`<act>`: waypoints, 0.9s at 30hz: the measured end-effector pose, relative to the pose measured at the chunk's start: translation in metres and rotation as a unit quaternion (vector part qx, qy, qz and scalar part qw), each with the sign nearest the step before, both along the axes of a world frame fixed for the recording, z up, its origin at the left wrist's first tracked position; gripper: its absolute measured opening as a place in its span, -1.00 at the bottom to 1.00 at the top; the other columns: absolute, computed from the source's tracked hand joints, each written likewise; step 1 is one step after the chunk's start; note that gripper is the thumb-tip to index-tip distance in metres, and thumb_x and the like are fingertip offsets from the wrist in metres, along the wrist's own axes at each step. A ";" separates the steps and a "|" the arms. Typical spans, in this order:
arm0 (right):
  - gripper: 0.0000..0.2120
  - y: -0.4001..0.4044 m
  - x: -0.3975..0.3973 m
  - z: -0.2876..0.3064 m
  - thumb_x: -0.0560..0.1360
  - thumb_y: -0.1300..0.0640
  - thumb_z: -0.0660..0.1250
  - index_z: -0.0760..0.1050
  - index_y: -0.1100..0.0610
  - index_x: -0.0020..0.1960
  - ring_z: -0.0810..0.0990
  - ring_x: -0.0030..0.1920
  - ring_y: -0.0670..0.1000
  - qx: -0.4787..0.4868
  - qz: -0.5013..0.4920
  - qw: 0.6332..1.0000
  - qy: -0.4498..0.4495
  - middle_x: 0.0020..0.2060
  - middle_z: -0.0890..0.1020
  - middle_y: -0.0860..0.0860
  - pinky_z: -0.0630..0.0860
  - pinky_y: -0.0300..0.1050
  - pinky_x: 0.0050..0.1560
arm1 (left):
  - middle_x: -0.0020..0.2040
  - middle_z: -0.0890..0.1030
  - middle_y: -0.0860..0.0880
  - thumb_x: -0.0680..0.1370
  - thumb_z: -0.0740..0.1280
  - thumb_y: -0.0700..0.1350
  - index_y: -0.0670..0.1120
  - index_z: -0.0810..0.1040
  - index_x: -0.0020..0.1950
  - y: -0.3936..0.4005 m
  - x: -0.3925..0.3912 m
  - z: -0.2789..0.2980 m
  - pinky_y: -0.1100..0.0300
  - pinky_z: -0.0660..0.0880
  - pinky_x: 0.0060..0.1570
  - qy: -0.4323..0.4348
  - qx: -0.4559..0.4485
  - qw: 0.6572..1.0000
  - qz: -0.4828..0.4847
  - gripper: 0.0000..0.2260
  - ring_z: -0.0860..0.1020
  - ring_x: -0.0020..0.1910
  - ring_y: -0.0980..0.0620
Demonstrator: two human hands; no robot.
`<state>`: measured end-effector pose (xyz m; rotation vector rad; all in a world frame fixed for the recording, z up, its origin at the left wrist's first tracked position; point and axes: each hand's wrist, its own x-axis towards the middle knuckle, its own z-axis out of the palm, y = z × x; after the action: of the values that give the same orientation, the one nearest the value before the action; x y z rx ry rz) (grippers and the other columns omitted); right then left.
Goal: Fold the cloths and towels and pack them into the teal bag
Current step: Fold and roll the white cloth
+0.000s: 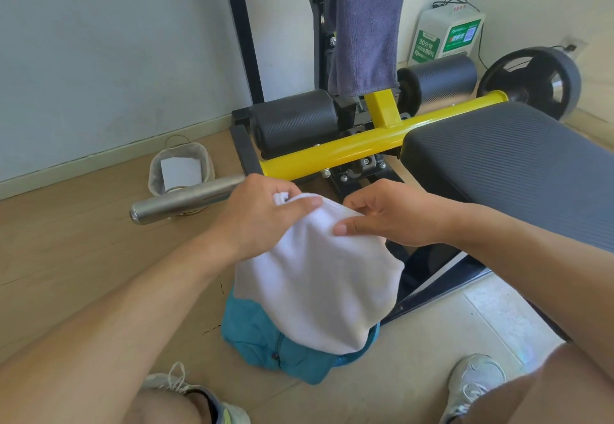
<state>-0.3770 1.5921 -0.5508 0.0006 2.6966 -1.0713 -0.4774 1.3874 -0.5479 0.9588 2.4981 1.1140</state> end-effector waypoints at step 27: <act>-0.78 0.000 0.000 -0.014 0.53 -0.01 0.45 0.66 0.13 0.04 0.72 -0.04 0.00 -0.159 -0.120 0.980 0.014 -0.08 0.75 0.00 0.62 -0.08 0.11 | -0.29 0.49 -0.15 0.25 0.58 0.08 -0.18 0.57 -0.18 0.010 0.010 -0.006 0.12 0.38 -0.22 -0.073 0.158 0.981 0.090 -0.61 0.44 -0.26 0.02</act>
<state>-0.3769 1.5921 -0.5653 0.2619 2.5644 -1.5748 -0.4672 1.3971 -0.5540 0.7001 2.3712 1.6132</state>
